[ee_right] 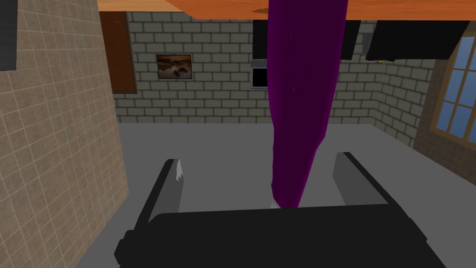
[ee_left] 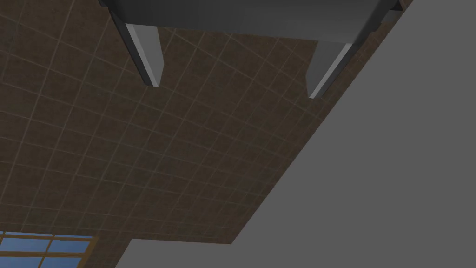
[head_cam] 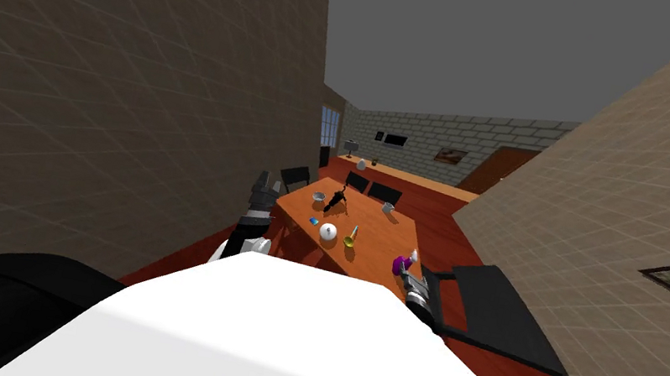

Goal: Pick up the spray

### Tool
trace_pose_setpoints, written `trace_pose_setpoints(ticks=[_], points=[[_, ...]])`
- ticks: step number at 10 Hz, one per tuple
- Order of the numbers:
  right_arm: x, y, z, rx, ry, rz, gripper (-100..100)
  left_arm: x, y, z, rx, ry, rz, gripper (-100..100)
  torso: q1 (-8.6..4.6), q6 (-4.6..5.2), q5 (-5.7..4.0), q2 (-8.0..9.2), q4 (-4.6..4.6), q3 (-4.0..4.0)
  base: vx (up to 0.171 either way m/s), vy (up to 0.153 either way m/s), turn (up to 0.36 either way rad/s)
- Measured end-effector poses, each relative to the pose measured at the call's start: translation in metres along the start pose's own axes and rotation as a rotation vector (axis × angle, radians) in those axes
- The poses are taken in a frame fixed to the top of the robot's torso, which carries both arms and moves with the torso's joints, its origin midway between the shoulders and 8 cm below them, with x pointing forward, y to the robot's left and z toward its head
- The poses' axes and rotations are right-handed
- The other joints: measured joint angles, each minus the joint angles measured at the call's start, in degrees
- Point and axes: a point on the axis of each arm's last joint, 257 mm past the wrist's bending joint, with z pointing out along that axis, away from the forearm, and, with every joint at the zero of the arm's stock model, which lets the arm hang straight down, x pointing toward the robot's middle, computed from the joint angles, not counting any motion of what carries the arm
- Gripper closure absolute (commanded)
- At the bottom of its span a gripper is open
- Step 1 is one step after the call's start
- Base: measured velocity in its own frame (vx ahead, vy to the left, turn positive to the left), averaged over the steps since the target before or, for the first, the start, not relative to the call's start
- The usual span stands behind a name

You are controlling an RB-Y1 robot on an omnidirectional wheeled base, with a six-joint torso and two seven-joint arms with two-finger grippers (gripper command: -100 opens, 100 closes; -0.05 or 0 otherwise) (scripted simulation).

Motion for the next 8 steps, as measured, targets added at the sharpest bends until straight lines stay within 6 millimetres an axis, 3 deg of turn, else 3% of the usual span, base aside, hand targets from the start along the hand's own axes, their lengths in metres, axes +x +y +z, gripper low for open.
trace_pose_setpoints(ticks=[1, 3, 5, 6, 8], points=[[-0.003, 0.026, -0.003, -0.052, -0.007, -0.005, -100, 0.0, 0.0, 0.0, 0.0, 0.0, 0.0, 0, -0.02, -0.01, 0.0, -0.09, -0.02, -0.05, 0.151, -0.036, -0.267], [-0.002, 0.054, -0.004, -0.111, -0.011, -0.012, -100, 0.0, 0.0, 0.0, 0.0, 0.0, 0.0, 0, 0.01, -0.01, 0.0, 0.11, 0.02, 0.05, 0.159, -0.017, -0.443], [-0.002, 0.083, -0.013, -0.175, -0.013, -0.013, -100, 0.0, 0.0, 0.0, 0.0, 0.0, 0.0, 0, 0.05, -0.06, 0.01, 0.13, 0.02, 0.06, 0.088, 0.008, -0.136], [-0.003, 0.084, -0.013, -0.179, -0.014, -0.012, 100, 0.0, 0.0, 0.0, 0.0, 0.0, 0.0, 0, 0.03, -0.08, 0.01, 0.4, 0.08, 0.21, 0.011, 0.002, 0.005], [-0.003, 0.085, -0.013, -0.179, -0.015, -0.012, 100, 0.0, 0.0, 0.0, 0.0, 0.0, 0.0, 0, -0.03, -0.06, -0.01, 0.62, 0.12, 0.34, 0.0, 0.0, 0.0]])
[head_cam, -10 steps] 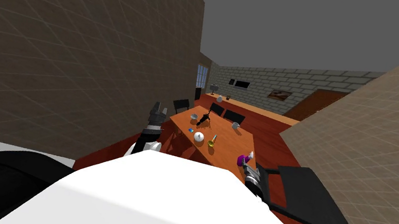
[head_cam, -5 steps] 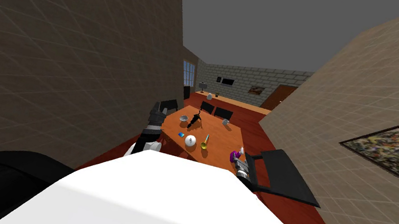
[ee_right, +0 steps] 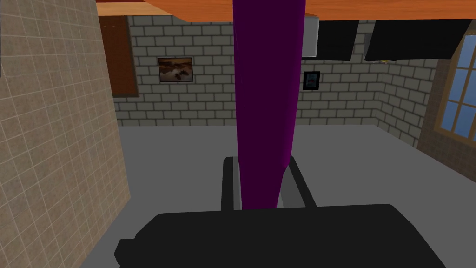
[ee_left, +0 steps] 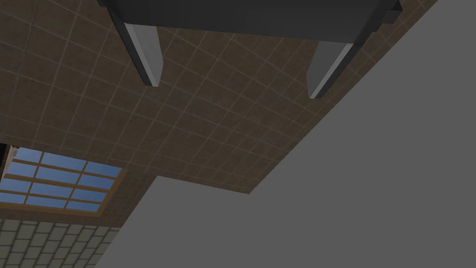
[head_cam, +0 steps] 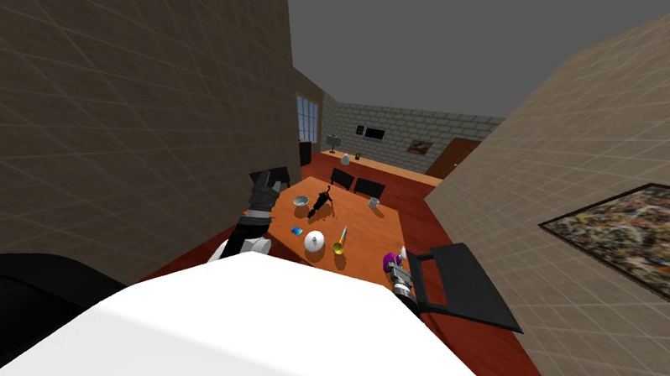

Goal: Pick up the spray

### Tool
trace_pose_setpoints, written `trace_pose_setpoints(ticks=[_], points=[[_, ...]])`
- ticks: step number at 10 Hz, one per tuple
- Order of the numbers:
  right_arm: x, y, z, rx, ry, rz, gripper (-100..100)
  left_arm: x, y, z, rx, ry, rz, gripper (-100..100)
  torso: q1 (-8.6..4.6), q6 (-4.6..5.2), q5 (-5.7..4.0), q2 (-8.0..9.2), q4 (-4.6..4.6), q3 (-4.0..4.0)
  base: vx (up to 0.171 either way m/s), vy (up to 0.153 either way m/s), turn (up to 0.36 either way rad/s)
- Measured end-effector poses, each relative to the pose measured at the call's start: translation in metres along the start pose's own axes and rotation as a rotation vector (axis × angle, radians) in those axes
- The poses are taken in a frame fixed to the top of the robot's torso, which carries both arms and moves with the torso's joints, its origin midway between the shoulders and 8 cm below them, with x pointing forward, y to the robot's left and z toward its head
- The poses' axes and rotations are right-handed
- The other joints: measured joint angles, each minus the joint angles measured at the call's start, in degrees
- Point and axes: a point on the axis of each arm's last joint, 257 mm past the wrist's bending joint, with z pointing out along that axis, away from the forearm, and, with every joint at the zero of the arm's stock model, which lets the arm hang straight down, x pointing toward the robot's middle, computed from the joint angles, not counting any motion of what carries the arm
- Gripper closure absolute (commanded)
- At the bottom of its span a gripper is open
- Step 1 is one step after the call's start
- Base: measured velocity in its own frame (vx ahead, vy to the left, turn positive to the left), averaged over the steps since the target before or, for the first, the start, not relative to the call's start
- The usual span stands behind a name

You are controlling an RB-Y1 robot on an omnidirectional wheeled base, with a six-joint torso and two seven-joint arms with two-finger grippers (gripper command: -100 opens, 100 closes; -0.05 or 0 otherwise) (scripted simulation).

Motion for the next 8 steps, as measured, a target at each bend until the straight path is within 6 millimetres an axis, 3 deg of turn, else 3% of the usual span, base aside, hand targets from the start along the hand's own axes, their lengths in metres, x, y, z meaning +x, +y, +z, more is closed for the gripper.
trace_pose_setpoints(ticks=[2, 3, 4, 6, 8], points=[[0.0, 0.0, 0.0, 0.0, 0.0, 0.0, 100, 0.0, 0.0, 0.0, 0.0, 0.0, 0.0, 0, -0.02, 0.01, 0.0, 0.03, 0.01, 0.02, 0.0, 0.0, 0.0], [0.0, 0.0, 0.0, 0.0, 0.0, 0.0, 0, 0.0, 0.0, 0.0, 0.0, 0.0, 0.0, 0, -0.02, 0.01, 0.0, 0.04, 0.01, 0.02, 0.0, 0.0, 0.0], [0.0, 0.0, 0.0, 0.0, 0.0, 0.0, 100, 0.0, 0.0, 0.0, 0.0, 0.0, 0.0, 0, -0.02, 0.01, 0.0, 0.04, 0.01, 0.03, -0.105, 0.013, 0.319], [0.0, -0.018, 0.001, 0.037, 0.0, 0.0, 100, 0.0, 0.0, 0.0, 0.0, 0.0, 0.0, 0, -0.14, -0.14, -0.14, 0.31, 0.03, 0.16, -0.134, 0.004, 0.345], [0.002, -0.051, 0.003, 0.108, -0.001, 0.009, 100, 0.0, 0.0, 0.0, 0.0, 0.0, 0.0, 0, -0.28, -0.04, -0.25, 0.45, -0.07, 0.16, -0.207, 0.024, 0.401]])
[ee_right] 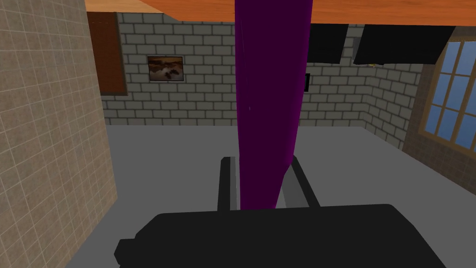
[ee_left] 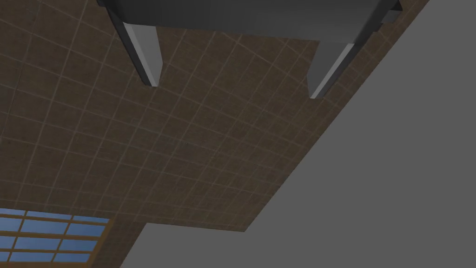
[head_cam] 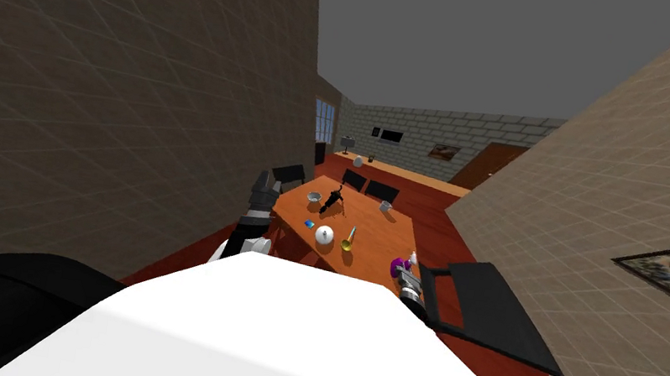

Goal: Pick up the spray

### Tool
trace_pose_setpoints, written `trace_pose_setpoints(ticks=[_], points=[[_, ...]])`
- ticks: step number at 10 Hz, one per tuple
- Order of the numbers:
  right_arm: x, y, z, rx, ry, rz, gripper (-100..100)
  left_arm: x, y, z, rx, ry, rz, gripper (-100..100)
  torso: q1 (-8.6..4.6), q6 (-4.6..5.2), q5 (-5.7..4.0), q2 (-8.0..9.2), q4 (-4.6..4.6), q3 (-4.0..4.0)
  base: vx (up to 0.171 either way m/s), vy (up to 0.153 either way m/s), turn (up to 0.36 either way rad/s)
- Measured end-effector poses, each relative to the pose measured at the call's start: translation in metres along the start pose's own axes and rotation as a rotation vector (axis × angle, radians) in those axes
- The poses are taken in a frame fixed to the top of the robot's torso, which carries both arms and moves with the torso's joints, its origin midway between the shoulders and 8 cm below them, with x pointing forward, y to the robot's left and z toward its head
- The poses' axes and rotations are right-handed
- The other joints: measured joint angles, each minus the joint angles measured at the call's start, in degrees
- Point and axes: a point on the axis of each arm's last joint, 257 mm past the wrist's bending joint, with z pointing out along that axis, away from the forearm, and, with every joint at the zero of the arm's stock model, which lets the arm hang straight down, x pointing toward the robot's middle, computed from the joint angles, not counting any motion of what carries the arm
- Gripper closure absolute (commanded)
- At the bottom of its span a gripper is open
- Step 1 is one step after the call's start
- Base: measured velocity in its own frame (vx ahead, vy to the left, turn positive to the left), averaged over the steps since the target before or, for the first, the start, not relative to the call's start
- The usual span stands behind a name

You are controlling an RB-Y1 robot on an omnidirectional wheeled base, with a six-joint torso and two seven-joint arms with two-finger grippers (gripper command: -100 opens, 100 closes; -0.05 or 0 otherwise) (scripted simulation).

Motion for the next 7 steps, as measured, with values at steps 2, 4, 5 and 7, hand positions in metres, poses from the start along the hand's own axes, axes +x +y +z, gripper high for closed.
trace_pose_setpoints(ticks=[2, 4, 5, 7], points=[[0.003, -0.038, -0.001, 0.077, 0.008, 0.003, 100, 0.0, 0.0, 0.0, 0.0, 0.0, 0.0, 0, -0.14, 0.04, -0.02, 0.02, 0.0, 0.02, -0.156, 0.027, 0.378], [0.006, -0.074, 0.002, 0.161, 0.012, 0.02, 100, 0.0, 0.0, 0.0, 0.0, 0.0, 0.0, 0, -0.23, -0.04, -0.09, -0.14, -0.04, -0.08, -0.172, 0.056, 0.457], [0.008, -0.095, 0.001, 0.21, 0.016, 0.032, 100, 0.0, 0.0, 0.0, 0.0, 0.0, 0.0, 0, -0.24, 0.04, -0.08, -0.09, -0.05, -0.07, -0.141, 0.048, 0.277], [0.006, -0.122, 0.0, 0.271, 0.018, 0.047, 100, 0.0, 0.0, 0.0, 0.0, 0.0, 0.0, 0, -0.32, 0.01, -0.1, -0.18, -0.04, -0.1, -0.157, 0.066, 0.358]])
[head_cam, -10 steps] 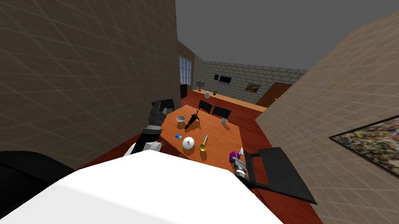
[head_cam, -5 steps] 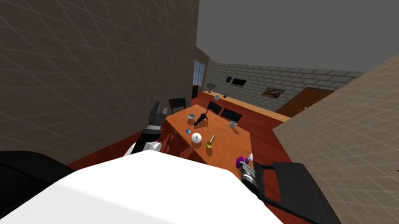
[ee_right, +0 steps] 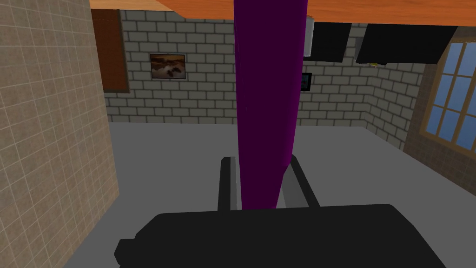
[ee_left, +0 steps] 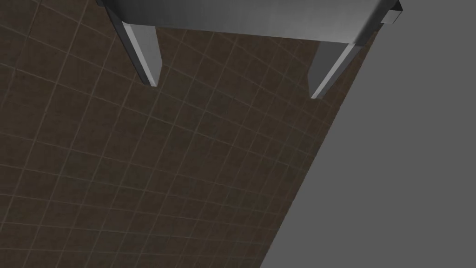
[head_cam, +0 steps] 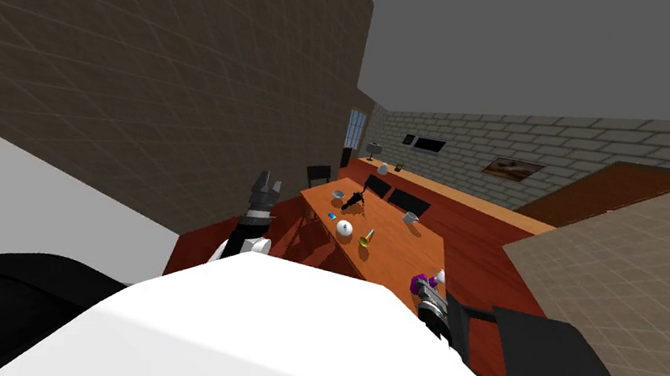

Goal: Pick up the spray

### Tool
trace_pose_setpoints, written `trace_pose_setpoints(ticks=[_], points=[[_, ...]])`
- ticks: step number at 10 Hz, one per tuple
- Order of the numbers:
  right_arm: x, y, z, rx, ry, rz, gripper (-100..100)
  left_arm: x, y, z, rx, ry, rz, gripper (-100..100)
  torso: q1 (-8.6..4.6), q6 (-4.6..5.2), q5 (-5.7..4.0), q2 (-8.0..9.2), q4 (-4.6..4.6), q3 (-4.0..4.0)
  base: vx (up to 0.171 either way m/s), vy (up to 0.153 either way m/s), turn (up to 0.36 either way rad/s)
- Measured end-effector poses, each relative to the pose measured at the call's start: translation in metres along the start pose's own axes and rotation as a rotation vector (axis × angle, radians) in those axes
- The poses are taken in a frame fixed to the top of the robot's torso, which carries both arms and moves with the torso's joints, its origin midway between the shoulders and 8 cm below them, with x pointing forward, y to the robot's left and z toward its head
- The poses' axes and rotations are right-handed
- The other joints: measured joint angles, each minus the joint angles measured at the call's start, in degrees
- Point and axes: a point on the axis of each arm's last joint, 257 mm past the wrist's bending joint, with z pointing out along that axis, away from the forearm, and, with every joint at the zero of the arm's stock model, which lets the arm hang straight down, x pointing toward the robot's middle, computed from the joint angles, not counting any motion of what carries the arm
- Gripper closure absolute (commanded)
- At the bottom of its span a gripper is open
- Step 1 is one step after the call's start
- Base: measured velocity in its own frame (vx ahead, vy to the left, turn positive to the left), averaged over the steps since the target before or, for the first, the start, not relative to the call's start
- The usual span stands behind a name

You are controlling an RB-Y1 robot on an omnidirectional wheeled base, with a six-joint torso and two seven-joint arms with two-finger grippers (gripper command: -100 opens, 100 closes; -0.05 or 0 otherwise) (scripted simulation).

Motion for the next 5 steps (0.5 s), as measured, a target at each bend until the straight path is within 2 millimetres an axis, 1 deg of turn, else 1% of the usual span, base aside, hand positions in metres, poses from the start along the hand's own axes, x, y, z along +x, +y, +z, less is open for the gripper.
trace_pose_setpoints(ticks=[1, 2, 3, 4, 5], points=[[-0.002, -0.016, 0.007, 0.044, 0.0, 0.015, 100, 0.0, 0.0, 0.0, 0.0, 0.0, 0.0, 0, 0.1, 0.01, 0.0, 0.04, 0.01, 0.03, -0.114, 0.084, 0.294], [-0.002, -0.027, 0.006, 0.068, 0.003, 0.019, 100, 0.0, 0.0, 0.0, 0.0, 0.0, 0.0, 0, 0.11, 0.04, 0.01, -0.06, -0.01, -0.02, -0.108, 0.08, 0.403], [-0.002, -0.04, 0.008, 0.104, 0.005, 0.037, 100, 0.0, 0.0, 0.0, 0.0, 0.0, 0.0, 0, 0.1, -0.06, 0.0, -0.12, 0.01, -0.05, -0.078, 0.046, 0.246], [-0.001, -0.047, 0.008, 0.122, 0.008, 0.044, 100, 0.0, 0.0, 0.0, 0.0, 0.0, 0.0, 0, -0.03, 0.05, -0.01, -0.2, -0.02, -0.1, -0.025, 0.013, 0.026], [-0.001, -0.047, 0.008, 0.123, 0.008, 0.044, 0, 0.0, 0.0, 0.0, 0.0, 0.0, 0.0, 0, -0.17, 0.1, -0.03, -0.34, -0.06, -0.18, -0.006, 0.004, -0.005]])
